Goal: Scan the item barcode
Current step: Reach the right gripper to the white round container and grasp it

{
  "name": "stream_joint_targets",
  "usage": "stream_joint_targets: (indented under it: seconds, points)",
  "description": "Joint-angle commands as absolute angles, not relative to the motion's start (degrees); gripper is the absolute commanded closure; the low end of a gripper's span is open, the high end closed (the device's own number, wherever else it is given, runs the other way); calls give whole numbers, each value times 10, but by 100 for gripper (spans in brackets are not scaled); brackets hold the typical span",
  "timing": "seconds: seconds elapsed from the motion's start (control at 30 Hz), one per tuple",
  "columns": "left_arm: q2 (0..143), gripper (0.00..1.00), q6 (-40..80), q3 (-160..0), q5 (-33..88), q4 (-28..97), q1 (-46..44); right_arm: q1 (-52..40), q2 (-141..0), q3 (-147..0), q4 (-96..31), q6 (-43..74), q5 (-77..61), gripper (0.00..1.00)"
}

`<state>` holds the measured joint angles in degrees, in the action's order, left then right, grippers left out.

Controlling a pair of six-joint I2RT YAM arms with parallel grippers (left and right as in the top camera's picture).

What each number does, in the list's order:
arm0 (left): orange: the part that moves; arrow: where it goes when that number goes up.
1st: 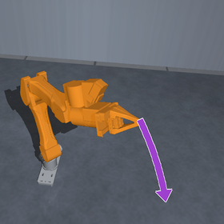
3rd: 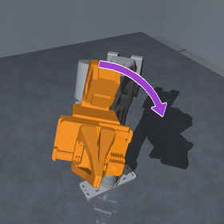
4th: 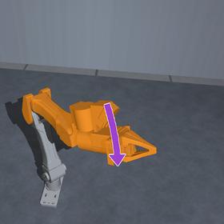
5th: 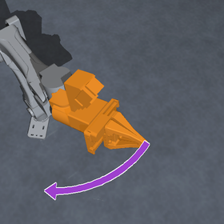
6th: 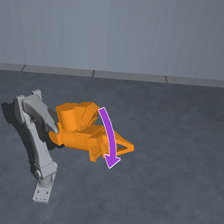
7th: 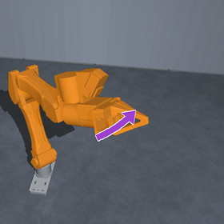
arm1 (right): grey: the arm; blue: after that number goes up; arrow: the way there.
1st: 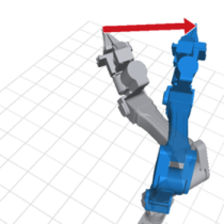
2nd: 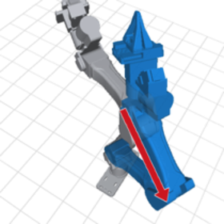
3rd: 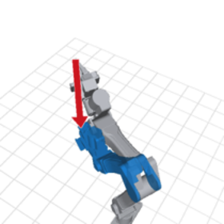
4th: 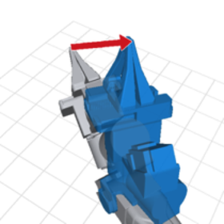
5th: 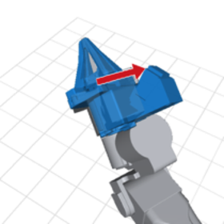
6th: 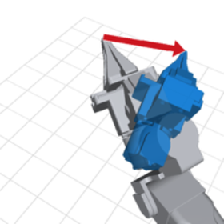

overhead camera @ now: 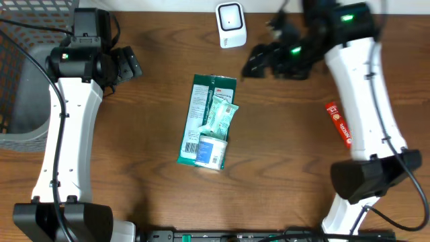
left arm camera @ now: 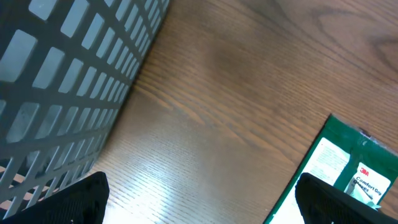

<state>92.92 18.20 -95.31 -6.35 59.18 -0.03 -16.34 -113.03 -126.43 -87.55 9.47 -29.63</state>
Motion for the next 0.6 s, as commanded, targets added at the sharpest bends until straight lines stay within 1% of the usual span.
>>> stream_joint_targets:
  seconds: [0.0, 0.3, 0.47, 0.57]
  points:
    - [934, 4, 183, -949, -69, 593, 3, -230, -1132, -1213, -846, 172, -252, 1]
    - [934, 4, 183, -949, -69, 593, 3, -358, -1132, -1060, -722, 286, -210, 1]
    - [934, 4, 183, -949, -69, 593, 3, -403, -1132, -982, -664, 363, -190, 1]
    - [934, 4, 183, -949, -69, 593, 3, -418, -1132, -948, -651, 408, -164, 1]
